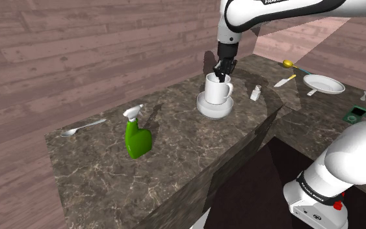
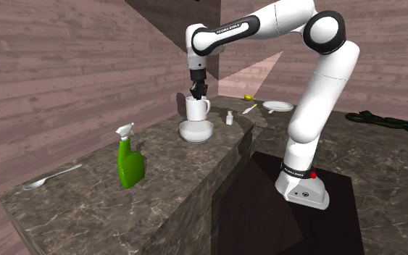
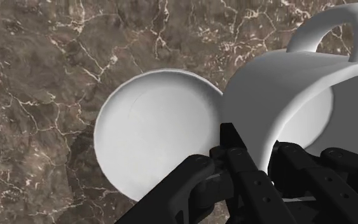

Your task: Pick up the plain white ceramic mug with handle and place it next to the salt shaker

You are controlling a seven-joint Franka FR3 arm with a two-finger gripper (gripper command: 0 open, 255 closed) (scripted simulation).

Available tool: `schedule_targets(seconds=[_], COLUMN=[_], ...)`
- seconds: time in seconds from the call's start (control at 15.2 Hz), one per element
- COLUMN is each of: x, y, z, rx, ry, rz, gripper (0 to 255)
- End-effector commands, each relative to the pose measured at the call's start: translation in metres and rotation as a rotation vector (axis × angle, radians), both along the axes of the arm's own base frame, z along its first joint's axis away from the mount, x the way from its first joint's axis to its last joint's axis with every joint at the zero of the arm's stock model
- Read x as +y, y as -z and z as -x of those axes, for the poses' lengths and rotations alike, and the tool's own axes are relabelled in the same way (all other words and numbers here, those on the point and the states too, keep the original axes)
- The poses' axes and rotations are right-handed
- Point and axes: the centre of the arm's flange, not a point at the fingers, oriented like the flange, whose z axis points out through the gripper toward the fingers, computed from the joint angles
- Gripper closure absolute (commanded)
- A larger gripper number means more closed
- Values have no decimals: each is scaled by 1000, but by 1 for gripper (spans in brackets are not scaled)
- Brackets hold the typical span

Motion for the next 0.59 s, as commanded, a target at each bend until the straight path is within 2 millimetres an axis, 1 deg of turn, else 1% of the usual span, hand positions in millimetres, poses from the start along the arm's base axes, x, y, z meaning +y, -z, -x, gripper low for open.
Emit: schedule_targets(seconds=[0.0,0.53], x=[-27,-130], y=[1,1], z=[8,29], rx=[0,0], ry=[-1,-1], rz=[-1,-1], gripper=[255,255])
